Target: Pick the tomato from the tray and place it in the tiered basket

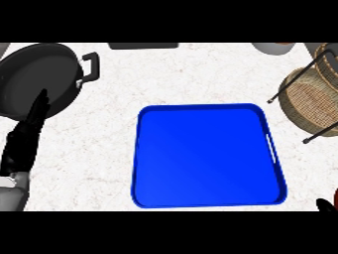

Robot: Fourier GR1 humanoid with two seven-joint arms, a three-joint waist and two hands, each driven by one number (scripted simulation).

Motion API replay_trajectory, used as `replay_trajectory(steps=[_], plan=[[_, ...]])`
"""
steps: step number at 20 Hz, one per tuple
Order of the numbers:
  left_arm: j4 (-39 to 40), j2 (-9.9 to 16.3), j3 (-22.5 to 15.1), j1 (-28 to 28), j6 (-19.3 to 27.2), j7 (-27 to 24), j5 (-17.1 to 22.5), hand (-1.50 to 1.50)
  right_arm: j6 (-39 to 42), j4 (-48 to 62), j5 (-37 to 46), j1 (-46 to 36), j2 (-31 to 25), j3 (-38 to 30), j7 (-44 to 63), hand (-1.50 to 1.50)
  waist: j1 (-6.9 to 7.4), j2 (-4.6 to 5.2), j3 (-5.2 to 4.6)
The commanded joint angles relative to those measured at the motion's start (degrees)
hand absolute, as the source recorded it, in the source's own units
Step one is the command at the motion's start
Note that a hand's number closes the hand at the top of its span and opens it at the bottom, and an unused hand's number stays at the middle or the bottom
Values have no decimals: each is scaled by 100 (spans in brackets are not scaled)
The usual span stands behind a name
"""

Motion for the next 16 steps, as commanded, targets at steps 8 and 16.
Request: replay_trajectory(steps=[8,16], plan=[[-94,-50,199,-25,-299,-76,-193,0,1355,1281,-974,-519,-357,-1660,-837,150,204,36,-1],[154,-239,116,-186,-411,-137,-208,0,679,2976,905,-1804,-796,-1098,-1493,150,329,73,-5]])
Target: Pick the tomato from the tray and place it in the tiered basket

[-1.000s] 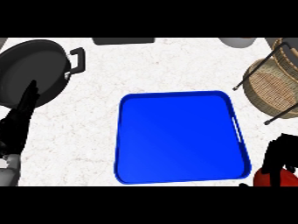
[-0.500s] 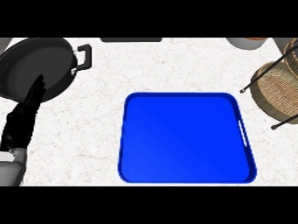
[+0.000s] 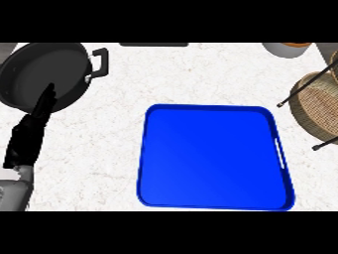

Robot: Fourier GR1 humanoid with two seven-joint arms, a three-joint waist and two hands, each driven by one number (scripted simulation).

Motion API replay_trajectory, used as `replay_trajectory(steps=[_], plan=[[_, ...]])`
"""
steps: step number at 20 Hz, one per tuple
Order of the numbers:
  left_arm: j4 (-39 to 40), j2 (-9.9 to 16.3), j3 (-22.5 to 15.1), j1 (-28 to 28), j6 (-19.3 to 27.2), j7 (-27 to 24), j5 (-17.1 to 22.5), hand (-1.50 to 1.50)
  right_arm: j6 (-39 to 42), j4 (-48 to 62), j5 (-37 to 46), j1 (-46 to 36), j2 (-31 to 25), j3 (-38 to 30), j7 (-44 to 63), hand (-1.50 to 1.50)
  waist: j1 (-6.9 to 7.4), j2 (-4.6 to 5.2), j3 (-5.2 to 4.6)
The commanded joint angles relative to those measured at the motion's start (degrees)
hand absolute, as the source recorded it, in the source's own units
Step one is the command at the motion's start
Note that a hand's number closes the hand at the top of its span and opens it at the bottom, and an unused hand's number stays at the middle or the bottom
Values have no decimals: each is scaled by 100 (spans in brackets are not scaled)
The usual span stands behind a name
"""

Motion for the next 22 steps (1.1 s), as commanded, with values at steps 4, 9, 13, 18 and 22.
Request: replay_trajectory(steps=[4,9,13,18,22], plan=[[-291,35,2,47,-75,116,-80,0,-622,1639,1565,-578,-431,95,-918,150,66,6,3],[-42,-111,81,-319,-50,374,-258,0,-734,2969,1797,-1369,-299,271,-1682,150,-12,-4,-1],[612,-354,127,-444,-35,-117,-274,0,-705,4038,1944,-1855,-251,523,-2476,150,0,17,-3],[67,-400,67,95,66,-177,-429,0,-581,5065,1904,-1928,-185,459,-3330,150,17,4,0],[211,-136,359,-118,-228,-219,-243,0,-366,5556,2035,-2127,-136,626,-3519,150,7,10,-1]])
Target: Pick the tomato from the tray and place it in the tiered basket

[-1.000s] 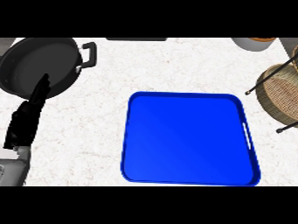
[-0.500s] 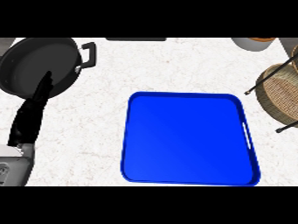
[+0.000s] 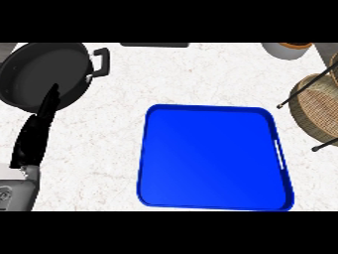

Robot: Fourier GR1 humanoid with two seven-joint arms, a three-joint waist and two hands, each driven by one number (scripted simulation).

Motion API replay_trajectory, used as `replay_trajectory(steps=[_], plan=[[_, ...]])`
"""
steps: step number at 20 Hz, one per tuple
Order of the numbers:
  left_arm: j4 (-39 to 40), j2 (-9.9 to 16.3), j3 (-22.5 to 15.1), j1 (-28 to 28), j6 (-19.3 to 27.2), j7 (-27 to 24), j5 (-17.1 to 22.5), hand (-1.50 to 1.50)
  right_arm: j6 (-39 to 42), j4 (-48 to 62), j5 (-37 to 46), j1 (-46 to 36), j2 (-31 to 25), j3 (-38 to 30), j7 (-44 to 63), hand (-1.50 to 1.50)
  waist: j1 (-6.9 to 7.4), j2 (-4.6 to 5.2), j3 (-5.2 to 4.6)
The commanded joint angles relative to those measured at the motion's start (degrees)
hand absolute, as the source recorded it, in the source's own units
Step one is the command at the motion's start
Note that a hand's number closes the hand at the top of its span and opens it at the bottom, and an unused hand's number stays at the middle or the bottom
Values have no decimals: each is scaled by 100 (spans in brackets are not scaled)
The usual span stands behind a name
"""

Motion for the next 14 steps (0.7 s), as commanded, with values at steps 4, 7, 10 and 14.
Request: replay_trajectory(steps=[4,7,10,14], plan=[[-37,-24,-35,-92,-93,130,-16,0,944,1281,-233,-280,220,43,349,-150,37,48,62],[150,66,164,-140,-202,-69,77,0,418,1617,25,-50,441,133,-223,-150,-12,43,64],[369,-69,167,-220,-129,-171,-8,0,812,1899,-394,-496,405,-248,-300,-150,-49,32,60],[395,109,375,-142,-330,-231,129,0,909,2441,-786,-799,224,-763,-644,-150,-37,39,61]])
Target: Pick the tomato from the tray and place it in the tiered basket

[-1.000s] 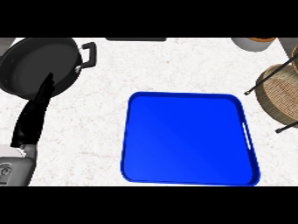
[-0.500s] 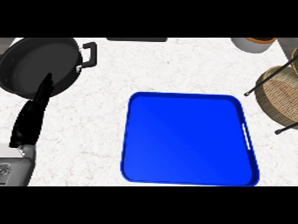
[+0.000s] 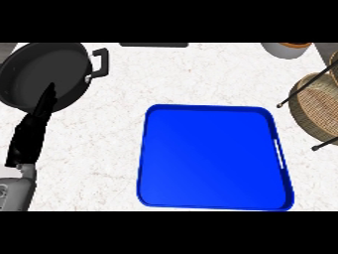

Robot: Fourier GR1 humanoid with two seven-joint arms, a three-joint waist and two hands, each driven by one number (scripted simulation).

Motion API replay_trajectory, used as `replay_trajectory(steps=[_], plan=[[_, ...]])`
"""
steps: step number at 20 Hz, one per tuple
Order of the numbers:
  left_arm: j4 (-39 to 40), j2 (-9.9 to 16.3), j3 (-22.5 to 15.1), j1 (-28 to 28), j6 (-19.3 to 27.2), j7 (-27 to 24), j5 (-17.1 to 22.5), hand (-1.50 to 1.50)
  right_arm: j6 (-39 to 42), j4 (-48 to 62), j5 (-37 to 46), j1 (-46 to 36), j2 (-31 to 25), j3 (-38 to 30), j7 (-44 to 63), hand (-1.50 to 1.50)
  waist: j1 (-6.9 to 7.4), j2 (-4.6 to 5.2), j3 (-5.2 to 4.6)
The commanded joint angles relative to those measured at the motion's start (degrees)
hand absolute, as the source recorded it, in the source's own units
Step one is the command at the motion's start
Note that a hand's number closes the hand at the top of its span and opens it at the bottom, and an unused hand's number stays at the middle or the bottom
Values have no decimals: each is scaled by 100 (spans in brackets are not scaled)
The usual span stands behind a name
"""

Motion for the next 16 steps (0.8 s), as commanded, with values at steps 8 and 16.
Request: replay_trajectory(steps=[8,16], plan=[[-83,-116,59,49,3,31,-105,0,589,881,-773,-589,-930,-1059,24,-150,-40,15,32],[-356,-1,133,154,-196,159,-33,0,1460,2311,-761,-481,-1866,-1271,-8,-150,65,48,44]])
